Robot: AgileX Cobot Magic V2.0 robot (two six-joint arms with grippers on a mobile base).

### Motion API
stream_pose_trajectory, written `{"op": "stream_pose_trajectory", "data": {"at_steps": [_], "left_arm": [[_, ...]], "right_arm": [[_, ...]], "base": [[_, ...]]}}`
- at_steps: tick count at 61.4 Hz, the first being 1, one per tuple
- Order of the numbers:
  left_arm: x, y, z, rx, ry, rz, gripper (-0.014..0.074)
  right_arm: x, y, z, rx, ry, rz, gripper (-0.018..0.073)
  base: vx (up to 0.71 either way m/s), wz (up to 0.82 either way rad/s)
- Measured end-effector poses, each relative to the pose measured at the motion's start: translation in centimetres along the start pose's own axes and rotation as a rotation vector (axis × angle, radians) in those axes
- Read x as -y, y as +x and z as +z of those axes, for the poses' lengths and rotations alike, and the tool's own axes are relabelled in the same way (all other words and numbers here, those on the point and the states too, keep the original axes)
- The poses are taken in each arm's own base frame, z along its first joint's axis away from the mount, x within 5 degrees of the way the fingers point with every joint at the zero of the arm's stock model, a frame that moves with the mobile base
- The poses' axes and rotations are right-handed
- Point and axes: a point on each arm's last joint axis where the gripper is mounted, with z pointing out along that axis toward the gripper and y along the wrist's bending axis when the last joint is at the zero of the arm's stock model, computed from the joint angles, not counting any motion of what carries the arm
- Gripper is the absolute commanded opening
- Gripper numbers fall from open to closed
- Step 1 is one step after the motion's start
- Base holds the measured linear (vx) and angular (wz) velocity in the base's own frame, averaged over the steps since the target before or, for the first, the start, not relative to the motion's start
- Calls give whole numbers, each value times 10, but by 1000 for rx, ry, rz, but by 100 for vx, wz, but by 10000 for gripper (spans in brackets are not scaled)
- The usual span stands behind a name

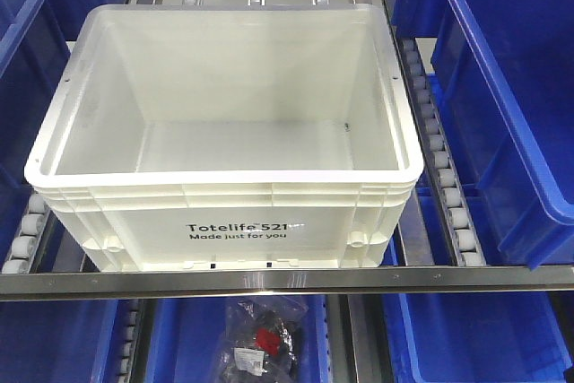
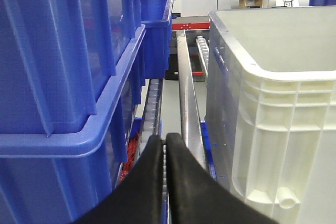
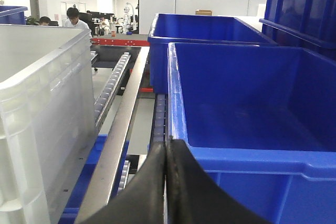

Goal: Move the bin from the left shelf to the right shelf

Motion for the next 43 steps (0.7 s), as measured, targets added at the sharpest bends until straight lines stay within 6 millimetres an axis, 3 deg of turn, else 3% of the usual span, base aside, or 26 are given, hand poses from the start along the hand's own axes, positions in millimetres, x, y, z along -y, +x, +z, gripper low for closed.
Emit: {"op": "stream_pose_trajectory", "data": {"at_steps": [43], "left_arm": [[0,0,0,0,0,0,-6]], "right_arm": [[0,0,0,0,0,0,-9]], "base": [[0,0]]}}
